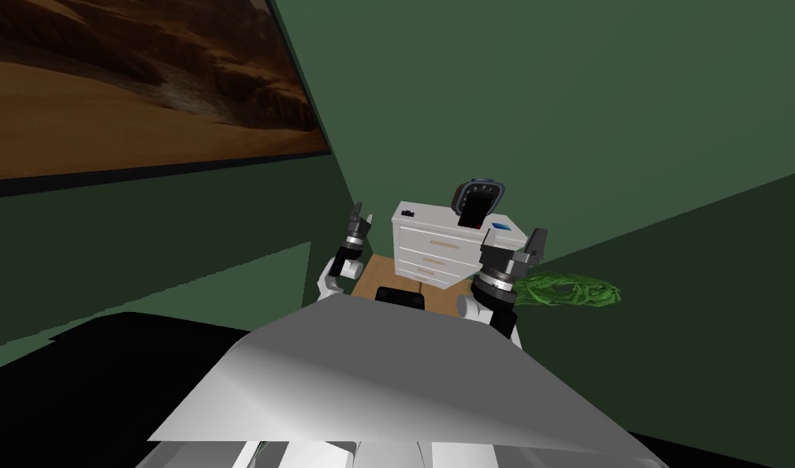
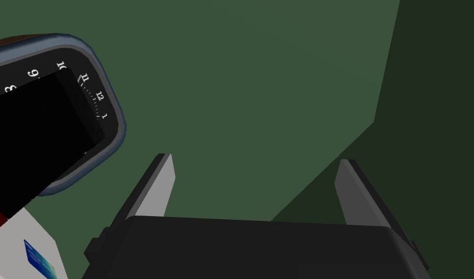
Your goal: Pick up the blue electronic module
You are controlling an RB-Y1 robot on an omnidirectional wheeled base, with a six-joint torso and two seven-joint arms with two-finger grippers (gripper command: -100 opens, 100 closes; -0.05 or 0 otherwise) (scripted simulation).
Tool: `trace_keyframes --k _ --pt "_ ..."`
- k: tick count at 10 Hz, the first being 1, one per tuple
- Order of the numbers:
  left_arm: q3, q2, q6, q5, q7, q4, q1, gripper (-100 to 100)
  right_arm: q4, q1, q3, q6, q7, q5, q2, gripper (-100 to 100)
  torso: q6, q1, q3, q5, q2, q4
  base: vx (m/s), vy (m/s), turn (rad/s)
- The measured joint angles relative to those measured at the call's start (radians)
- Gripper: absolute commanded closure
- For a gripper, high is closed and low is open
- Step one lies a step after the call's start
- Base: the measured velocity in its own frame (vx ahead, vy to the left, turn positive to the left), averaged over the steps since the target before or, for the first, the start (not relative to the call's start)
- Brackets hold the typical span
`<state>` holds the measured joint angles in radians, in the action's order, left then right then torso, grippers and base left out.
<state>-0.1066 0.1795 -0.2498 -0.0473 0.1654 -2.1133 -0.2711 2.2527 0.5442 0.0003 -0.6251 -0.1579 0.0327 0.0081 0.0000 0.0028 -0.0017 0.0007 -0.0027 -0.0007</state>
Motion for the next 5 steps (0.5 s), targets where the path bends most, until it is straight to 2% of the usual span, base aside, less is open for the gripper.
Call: trace_keyframes --k 3,5 --pt "-0.009 0.056 0.064 -0.014 0.007 0.053 0.074 -100 0.000 0.000 0.000 0.000 0.000 0.000 0.000 0 0.000 -0.001 0.001 0.000 0.001 0.000 0.015 0.022 0.014" --pt "-0.021 0.074 0.115 -0.018 0.005 0.084 0.129 -100 0.000 0.000 0.000 0.000 0.000 0.000 0.000 0 0.000 -0.001 0.000 0.000 0.001 0.000 0.023 0.026 0.016"
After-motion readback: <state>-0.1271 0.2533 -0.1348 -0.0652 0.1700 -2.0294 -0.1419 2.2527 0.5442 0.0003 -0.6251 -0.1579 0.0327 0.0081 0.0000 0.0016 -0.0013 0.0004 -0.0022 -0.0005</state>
